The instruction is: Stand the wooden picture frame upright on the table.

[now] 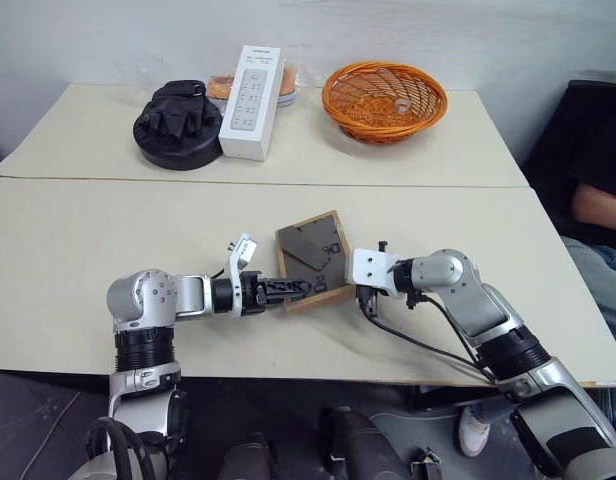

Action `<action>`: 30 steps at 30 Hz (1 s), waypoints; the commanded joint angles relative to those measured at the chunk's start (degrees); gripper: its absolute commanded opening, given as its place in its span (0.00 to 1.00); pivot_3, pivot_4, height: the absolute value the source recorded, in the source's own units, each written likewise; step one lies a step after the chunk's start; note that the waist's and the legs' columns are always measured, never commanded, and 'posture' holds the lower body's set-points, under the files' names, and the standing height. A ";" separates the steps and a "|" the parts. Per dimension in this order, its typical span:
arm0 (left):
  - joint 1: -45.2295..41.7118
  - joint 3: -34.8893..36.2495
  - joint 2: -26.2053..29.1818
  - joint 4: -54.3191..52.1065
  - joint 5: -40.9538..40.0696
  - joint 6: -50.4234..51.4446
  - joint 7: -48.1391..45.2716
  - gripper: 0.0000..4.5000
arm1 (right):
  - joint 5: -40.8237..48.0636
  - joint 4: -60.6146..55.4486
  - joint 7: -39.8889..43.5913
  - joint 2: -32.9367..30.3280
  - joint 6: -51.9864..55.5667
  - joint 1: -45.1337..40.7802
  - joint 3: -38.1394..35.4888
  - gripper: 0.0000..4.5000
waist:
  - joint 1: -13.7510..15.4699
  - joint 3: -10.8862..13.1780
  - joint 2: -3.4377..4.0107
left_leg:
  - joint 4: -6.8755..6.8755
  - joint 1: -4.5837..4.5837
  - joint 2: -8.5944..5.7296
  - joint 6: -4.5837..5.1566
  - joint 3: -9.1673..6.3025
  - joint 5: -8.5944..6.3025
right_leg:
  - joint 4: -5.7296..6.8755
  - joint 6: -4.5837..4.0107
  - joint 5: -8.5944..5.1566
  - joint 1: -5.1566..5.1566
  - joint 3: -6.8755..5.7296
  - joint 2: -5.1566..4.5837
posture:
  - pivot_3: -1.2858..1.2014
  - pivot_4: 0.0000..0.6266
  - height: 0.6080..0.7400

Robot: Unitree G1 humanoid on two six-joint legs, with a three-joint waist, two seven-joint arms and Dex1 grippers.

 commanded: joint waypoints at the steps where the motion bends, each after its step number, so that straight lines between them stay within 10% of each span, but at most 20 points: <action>1: -0.71 0.94 1.84 -0.16 -3.05 0.01 0.40 0.74 | 0.55 -0.97 1.49 -1.14 -0.31 -0.19 -1.01 0.00 | -0.13 0.00 0.00 | 0.00 0.00 0.00 0.00 0.00 0.00 | 0.00 0.00 0.00 0.00 0.00 0.00 | 0.52 0.24 1.00; 10: -1.66 0.87 -2.81 -0.45 -9.90 0.01 4.02 0.74 | -0.80 0.14 1.19 0.61 -1.41 -0.63 0.57 0.00 | -0.28 0.00 0.00 | 0.00 0.00 0.00 -0.01 -0.01 0.00 | -0.01 0.00 0.00 0.00 -0.01 0.00 | 0.52 0.24 1.00; 19: -3.26 4.69 -0.40 0.53 -13.99 0.01 7.22 0.28 | -2.12 -0.45 1.40 -1.15 -3.60 0.38 -0.33 0.00 | -0.71 0.00 0.00 | -0.01 0.02 0.00 -0.06 -0.02 0.03 | 0.01 0.00 0.00 0.01 -0.01 0.00 | 0.52 0.24 1.00; 25: -0.99 3.92 6.10 -2.79 -20.49 0.01 6.05 0.28 | 6.13 -8.01 6.76 -8.10 4.19 3.24 -8.11 0.00 | -0.44 0.03 -0.01 | -0.02 -0.06 0.00 -0.07 -0.04 0.03 | -0.01 0.00 0.00 -0.06 -0.01 0.00 | 0.52 0.24 1.00; 30: 2.10 2.07 9.64 -8.26 -22.94 0.01 5.49 0.28 | 23.97 -17.28 10.66 -10.05 26.14 0.95 -18.17 0.31 | -0.41 0.06 -0.03 | -0.03 -0.09 0.00 -0.06 -0.05 0.02 | -0.03 0.00 0.00 -0.08 -0.01 -0.01 | 0.52 0.24 1.00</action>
